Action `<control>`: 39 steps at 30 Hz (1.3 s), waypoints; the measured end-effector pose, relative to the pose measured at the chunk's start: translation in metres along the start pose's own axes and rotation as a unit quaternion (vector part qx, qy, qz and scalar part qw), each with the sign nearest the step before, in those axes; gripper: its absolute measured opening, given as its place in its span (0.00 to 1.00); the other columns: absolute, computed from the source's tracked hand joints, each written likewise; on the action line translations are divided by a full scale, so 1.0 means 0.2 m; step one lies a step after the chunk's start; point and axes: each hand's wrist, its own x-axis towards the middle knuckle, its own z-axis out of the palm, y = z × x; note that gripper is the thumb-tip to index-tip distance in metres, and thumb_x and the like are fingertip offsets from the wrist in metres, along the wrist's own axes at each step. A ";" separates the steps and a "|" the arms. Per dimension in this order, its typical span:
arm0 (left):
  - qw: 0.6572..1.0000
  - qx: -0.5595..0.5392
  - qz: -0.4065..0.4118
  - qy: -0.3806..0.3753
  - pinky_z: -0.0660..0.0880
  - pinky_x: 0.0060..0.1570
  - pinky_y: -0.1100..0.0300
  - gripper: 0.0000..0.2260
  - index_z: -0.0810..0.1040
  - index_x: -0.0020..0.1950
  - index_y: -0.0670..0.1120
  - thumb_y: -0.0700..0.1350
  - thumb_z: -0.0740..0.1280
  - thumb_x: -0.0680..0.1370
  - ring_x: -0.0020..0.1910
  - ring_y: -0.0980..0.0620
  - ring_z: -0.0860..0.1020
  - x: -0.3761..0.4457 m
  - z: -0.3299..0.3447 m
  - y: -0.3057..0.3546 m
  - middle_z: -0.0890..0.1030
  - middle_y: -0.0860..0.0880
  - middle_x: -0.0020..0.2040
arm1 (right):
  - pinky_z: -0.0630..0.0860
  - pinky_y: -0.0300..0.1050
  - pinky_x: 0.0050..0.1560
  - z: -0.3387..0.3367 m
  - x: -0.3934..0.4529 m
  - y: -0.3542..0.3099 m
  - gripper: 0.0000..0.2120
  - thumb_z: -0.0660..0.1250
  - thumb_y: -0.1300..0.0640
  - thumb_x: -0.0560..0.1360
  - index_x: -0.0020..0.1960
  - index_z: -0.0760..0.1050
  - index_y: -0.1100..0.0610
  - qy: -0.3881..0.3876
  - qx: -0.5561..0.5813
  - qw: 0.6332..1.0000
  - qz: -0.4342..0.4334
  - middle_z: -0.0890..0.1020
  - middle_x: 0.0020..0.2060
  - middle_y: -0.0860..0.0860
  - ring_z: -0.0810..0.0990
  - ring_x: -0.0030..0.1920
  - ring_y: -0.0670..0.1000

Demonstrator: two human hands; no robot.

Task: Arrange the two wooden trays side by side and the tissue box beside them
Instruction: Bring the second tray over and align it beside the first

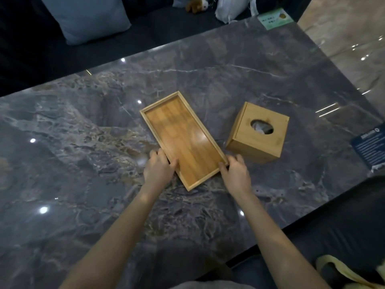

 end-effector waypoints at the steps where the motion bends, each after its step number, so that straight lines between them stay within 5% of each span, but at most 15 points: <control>1: 1.000 -0.026 -0.007 0.004 0.72 0.48 0.49 0.19 0.70 0.58 0.36 0.50 0.64 0.76 0.52 0.36 0.75 0.00 0.01 0.00 0.72 0.35 0.57 | 0.73 0.55 0.54 0.00 0.01 0.00 0.15 0.59 0.54 0.78 0.59 0.72 0.62 -0.002 0.011 1.000 0.001 0.72 0.60 0.61 0.76 0.56 0.64; 4: 0.997 -0.075 -0.018 0.002 0.71 0.50 0.48 0.19 0.69 0.60 0.35 0.46 0.65 0.76 0.53 0.35 0.74 0.00 0.04 -0.01 0.71 0.33 0.56 | 0.73 0.53 0.54 0.00 0.03 0.00 0.16 0.62 0.53 0.76 0.61 0.73 0.59 0.004 0.049 0.999 0.018 0.73 0.59 0.59 0.76 0.55 0.62; 9: 0.993 -0.102 -0.043 -0.034 0.65 0.63 0.51 0.33 0.58 0.72 0.39 0.50 0.68 0.73 0.65 0.37 0.65 -0.02 0.06 -0.01 0.65 0.36 0.64 | 0.70 0.47 0.57 -0.01 0.04 0.01 0.15 0.62 0.56 0.77 0.60 0.76 0.60 0.033 0.104 0.994 0.032 0.77 0.57 0.59 0.76 0.56 0.59; 16: 0.976 -0.193 -0.054 -0.085 0.60 0.69 0.56 0.32 0.55 0.73 0.43 0.45 0.67 0.74 0.68 0.41 0.62 -0.03 0.00 -0.01 0.58 0.40 0.67 | 0.73 0.48 0.57 -0.01 0.00 0.00 0.14 0.63 0.58 0.76 0.58 0.78 0.62 0.049 0.117 0.992 0.017 0.78 0.52 0.59 0.79 0.52 0.59; 19: 0.967 -0.231 -0.046 -0.098 0.64 0.63 0.57 0.32 0.55 0.74 0.45 0.43 0.67 0.75 0.67 0.42 0.66 -0.04 -0.04 -0.03 0.63 0.40 0.68 | 0.78 0.58 0.53 -0.01 -0.02 -0.02 0.12 0.65 0.58 0.75 0.56 0.79 0.62 0.061 0.131 0.990 0.000 0.79 0.47 0.57 0.81 0.45 0.60; 24: 0.951 -0.291 -0.053 -0.088 0.76 0.52 0.52 0.28 0.58 0.72 0.48 0.40 0.66 0.75 0.59 0.43 0.76 -0.08 -0.10 -0.12 0.77 0.42 0.63 | 0.79 0.59 0.53 0.01 -0.05 -0.09 0.12 0.64 0.58 0.75 0.55 0.80 0.61 0.048 0.128 0.990 -0.021 0.81 0.50 0.60 0.81 0.47 0.61; 30: 0.926 -0.367 -0.062 -0.059 0.78 0.45 0.53 0.26 0.61 0.71 0.44 0.37 0.65 0.75 0.50 0.46 0.77 -0.19 -0.16 -0.27 0.77 0.43 0.54 | 0.79 0.57 0.52 0.03 -0.17 -0.22 0.12 0.64 0.58 0.75 0.55 0.80 0.59 0.040 0.141 0.988 -0.053 0.86 0.47 0.59 0.83 0.45 0.60; 33: 0.919 -0.387 -0.053 -0.047 0.79 0.34 0.62 0.25 0.63 0.70 0.45 0.36 0.65 0.75 0.49 0.46 0.77 -0.23 -0.22 -0.36 0.77 0.43 0.52 | 0.77 0.55 0.56 0.06 -0.25 -0.29 0.13 0.64 0.58 0.75 0.56 0.80 0.60 0.040 0.131 0.988 -0.067 0.85 0.49 0.60 0.83 0.50 0.60; 39: 0.909 -0.415 -0.032 -0.025 0.80 0.43 0.49 0.27 0.61 0.71 0.48 0.36 0.66 0.74 0.46 0.43 0.80 -0.35 -0.37 -0.59 0.79 0.43 0.49 | 0.78 0.57 0.52 0.17 -0.44 -0.44 0.12 0.65 0.58 0.74 0.56 0.80 0.62 0.050 0.133 0.983 -0.121 0.85 0.46 0.62 0.83 0.47 0.62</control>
